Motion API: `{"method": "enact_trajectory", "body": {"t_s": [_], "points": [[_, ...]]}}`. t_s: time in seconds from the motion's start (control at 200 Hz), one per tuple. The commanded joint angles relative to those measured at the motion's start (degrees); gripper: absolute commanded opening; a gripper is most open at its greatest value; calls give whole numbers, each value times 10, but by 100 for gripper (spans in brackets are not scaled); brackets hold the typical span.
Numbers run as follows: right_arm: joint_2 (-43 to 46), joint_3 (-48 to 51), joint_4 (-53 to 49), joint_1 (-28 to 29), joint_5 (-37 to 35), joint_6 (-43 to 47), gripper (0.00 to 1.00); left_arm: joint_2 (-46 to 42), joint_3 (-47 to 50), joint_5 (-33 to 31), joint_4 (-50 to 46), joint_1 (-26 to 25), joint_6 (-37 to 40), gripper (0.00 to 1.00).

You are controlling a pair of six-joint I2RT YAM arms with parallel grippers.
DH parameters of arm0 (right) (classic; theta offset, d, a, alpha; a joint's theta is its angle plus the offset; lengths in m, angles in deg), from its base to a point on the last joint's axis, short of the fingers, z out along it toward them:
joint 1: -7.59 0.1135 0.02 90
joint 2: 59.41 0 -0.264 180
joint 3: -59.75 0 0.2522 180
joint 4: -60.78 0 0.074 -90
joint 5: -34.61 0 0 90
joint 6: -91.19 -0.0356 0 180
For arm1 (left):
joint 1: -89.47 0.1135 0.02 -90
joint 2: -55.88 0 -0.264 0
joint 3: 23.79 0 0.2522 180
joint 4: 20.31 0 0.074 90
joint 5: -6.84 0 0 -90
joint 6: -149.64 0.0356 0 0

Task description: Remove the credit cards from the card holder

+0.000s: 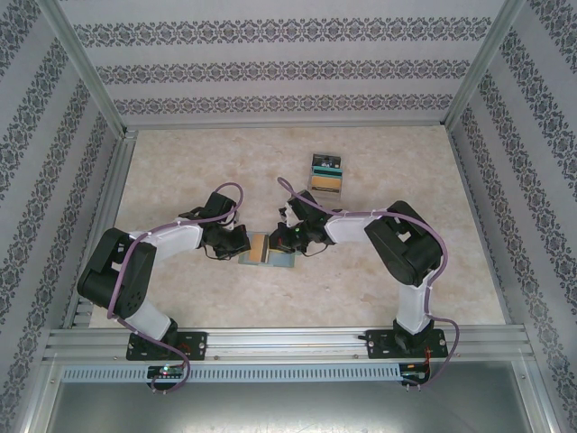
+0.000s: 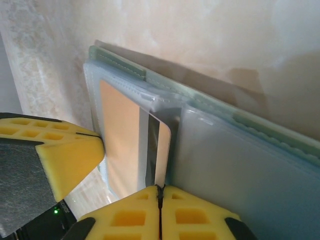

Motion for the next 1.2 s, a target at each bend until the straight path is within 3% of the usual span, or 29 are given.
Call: {"method": "enact_trajectory", "body": {"t_s": [0.0, 0.215, 0.35, 0.849, 0.889, 0.974, 1.194], "points": [[-10, 2, 28, 10, 13, -18, 13, 12, 19, -18, -28, 5, -5, 1], [-29, 1, 67, 16, 15, -46, 13, 12, 20, -12, -25, 5, -6, 1], [-23, 9, 68, 12, 11, -45, 0, 10, 20, -15, -29, 5, -6, 0], [24, 61, 59, -35, 30, -17, 0, 15, 13, -26, -41, 5, -1, 0], [20, 58, 62, -30, 30, -19, 9, 17, 12, -23, -40, 5, 0, 0], [10, 50, 69, -21, 26, -24, 16, 20, 10, -20, -39, 5, 0, 0], [-9, 39, 90, -8, 24, -40, 19, 19, 12, -18, -38, 5, 0, 0]]}}
